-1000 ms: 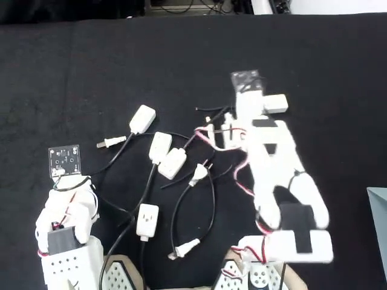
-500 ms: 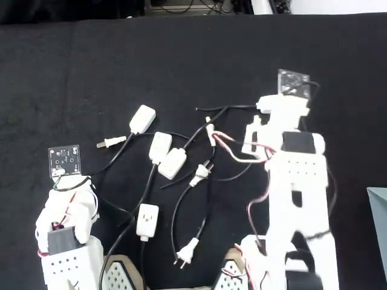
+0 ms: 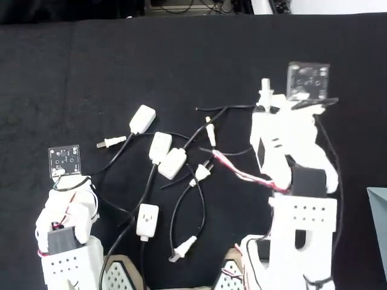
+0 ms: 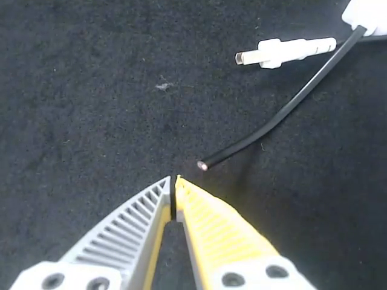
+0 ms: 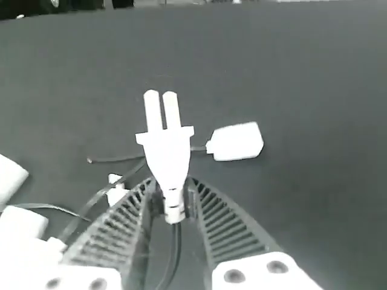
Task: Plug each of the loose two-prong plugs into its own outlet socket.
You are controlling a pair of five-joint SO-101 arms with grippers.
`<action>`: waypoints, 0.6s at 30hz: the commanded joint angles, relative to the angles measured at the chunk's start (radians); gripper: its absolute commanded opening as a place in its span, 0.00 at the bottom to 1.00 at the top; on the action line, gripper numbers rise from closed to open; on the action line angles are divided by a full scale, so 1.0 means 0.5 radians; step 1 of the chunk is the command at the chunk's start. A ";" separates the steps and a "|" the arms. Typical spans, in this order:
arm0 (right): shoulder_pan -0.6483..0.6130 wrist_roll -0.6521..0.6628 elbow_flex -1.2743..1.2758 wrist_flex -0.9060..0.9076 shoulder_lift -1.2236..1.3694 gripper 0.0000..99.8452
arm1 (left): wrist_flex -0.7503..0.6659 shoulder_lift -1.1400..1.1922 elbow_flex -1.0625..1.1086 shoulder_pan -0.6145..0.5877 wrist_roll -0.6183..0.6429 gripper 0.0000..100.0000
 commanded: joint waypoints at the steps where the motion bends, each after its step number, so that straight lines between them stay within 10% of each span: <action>1: 0.009 0.439 0.152 -0.175 -0.170 0.01 | 0.015 -0.006 0.035 -0.020 0.006 0.03; 12: -0.313 1.384 0.999 -0.408 -0.637 0.01 | 0.015 -0.006 0.035 -0.020 0.006 0.03; 18: -0.414 1.461 1.054 -0.402 -0.548 0.01 | 0.015 -0.006 0.035 -0.020 0.006 0.03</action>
